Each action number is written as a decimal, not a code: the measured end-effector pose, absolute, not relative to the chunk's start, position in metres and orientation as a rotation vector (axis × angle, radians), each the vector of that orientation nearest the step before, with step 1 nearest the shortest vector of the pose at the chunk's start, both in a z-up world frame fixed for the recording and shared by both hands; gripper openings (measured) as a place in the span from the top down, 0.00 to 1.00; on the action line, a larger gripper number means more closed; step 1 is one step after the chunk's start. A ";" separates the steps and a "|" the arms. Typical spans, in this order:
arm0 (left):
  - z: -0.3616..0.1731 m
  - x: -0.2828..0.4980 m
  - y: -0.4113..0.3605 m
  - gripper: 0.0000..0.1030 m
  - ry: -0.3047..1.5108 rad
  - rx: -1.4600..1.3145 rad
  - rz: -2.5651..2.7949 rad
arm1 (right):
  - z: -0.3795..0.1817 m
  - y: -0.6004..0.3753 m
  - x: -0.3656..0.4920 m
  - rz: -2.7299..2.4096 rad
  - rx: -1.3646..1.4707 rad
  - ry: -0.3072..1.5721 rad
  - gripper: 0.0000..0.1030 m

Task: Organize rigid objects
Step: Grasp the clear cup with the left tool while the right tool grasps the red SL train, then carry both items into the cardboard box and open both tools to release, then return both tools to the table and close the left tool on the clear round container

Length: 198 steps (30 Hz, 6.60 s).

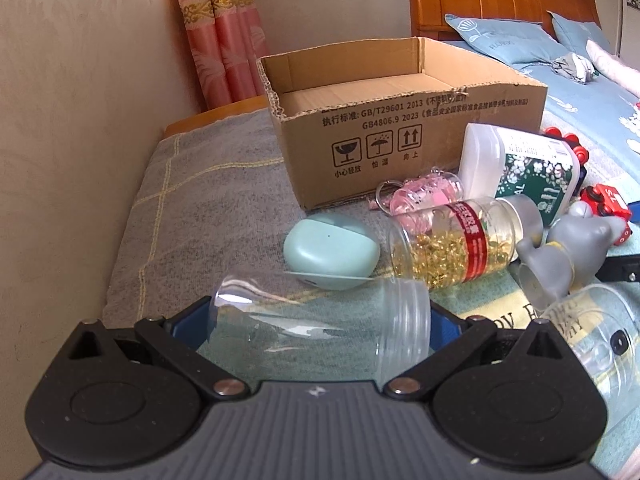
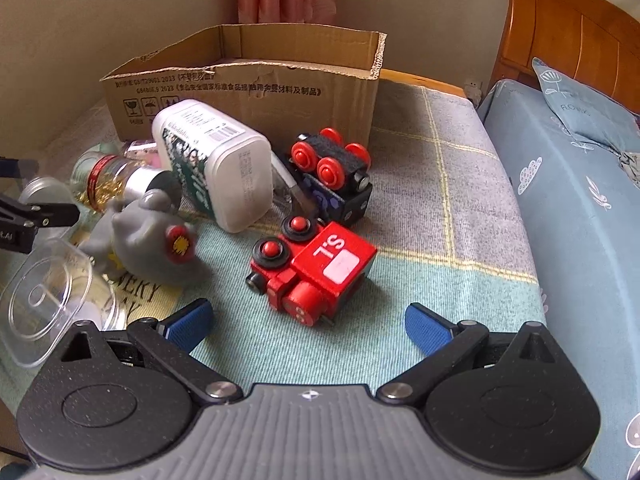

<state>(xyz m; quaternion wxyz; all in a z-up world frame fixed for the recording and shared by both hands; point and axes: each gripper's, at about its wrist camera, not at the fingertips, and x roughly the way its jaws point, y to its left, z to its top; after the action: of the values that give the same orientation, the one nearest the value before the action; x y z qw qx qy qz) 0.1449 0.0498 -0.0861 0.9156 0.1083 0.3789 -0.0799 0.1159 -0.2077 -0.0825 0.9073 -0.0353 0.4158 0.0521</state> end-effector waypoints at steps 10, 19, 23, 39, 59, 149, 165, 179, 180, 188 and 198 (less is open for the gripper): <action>-0.087 0.145 0.052 0.01 0.774 0.219 -0.167 | -0.084 -0.236 0.102 0.027 -0.031 0.844 0.00; -0.085 0.147 0.051 0.02 0.780 0.221 -0.176 | -0.084 -0.214 0.118 0.102 -0.064 0.801 0.09; -0.083 0.147 0.051 0.05 0.784 0.223 -0.186 | -0.080 -0.211 0.122 0.109 -0.071 0.799 0.18; -0.061 0.143 0.048 0.08 0.847 0.198 -0.169 | -0.068 -0.220 0.118 0.141 -0.074 0.852 0.47; 0.040 0.203 0.003 0.08 0.625 0.274 -0.251 | 0.014 -0.214 0.115 0.262 -0.254 0.711 0.47; -0.074 0.095 -0.022 0.01 0.909 0.154 -0.397 | -0.045 -0.214 0.088 0.090 -0.146 0.718 0.00; -0.076 0.097 0.024 0.01 0.849 0.202 -0.280 | -0.061 -0.204 0.087 0.131 -0.159 0.772 0.00; -0.076 0.103 0.014 0.02 0.802 0.276 -0.346 | -0.058 -0.165 0.103 0.338 -0.138 0.775 0.00; -0.077 0.103 0.014 0.02 0.803 0.278 -0.349 | -0.058 -0.167 0.106 0.323 -0.139 0.770 0.00; -0.078 0.107 0.014 0.04 0.793 0.284 -0.370 | -0.061 -0.220 0.114 0.195 0.005 0.792 0.00; -0.075 0.105 0.023 0.23 0.815 0.222 -0.363 | -0.076 -0.201 0.095 0.336 0.024 0.839 0.00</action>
<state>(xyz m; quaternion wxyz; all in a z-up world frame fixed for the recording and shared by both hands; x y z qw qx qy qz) 0.1046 0.0233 -0.0753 0.8962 0.1073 0.3931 -0.1754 0.0954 -0.2007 -0.0763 0.8995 0.0118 0.4054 0.1624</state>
